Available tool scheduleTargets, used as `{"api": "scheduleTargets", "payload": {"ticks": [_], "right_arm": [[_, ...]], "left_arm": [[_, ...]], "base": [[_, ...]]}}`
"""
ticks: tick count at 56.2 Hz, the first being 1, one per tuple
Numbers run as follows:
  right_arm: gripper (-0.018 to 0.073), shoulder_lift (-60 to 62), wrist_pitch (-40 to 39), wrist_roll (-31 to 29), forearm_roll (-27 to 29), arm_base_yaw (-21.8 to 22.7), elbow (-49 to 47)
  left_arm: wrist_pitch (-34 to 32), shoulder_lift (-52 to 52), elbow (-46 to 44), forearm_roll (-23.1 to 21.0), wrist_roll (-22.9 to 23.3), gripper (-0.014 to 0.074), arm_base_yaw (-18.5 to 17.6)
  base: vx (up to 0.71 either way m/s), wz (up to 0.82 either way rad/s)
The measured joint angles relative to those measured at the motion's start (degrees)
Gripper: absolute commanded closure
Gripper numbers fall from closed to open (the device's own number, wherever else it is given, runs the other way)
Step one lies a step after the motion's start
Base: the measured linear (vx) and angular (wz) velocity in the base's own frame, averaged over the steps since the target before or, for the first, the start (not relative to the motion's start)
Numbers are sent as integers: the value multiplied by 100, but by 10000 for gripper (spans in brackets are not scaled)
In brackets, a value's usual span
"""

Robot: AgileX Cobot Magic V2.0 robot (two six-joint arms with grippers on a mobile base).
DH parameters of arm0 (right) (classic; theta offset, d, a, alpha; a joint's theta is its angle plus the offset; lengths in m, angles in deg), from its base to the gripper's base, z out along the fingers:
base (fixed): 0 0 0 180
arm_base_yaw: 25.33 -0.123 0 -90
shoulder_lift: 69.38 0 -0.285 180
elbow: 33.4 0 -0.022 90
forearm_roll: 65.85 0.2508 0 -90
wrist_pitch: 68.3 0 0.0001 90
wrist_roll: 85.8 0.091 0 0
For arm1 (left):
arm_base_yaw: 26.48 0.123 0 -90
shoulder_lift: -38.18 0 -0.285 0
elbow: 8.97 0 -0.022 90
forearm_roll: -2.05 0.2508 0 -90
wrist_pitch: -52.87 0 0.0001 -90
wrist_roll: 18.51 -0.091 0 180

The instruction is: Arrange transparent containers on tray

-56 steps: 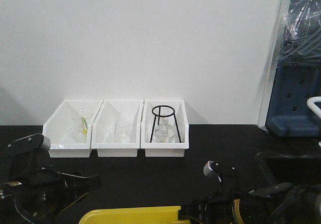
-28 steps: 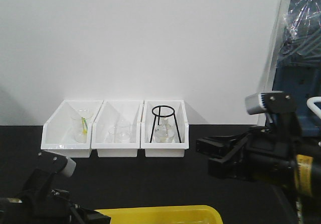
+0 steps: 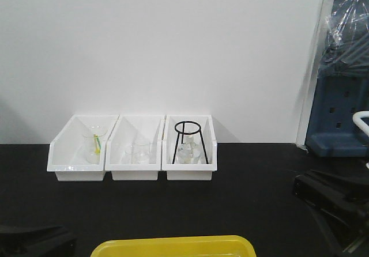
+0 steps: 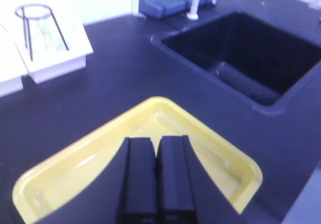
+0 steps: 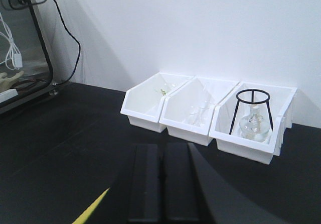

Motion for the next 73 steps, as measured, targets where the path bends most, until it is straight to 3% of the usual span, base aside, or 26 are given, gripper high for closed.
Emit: {"api": "scheduleTargets", "payload": {"ticks": [39,44,51,59,64,67,73], "right_arm": [[572,54,6,-14,0,0,11],[572,54,6,-14,0,0,11],[572,54,6,-14,0,0,11],[572,54,10,-14,0,0,11],[572,54,10,-14,0,0,11],[572,54,10,-14,0,0,11],[572,54,10,-14,0,0,11]], "left_arm": [[-55,-167,7,-5,0,596,0],[-55,-167,7,158,15,596,0],[-82,-216,22,1011,685,596,0],[-570,-736,360,2917,2511,596,0],[-1107,-1294,903,3786,3220,596,24],[-1557,-1874,1520,4081,3390,596,192],[-2029,-2784,2694,4114,3201,596,608]], "base": [[0,0],[0,0],[0,0],[0,0],[0,0],[0,0],[0,0]]}}
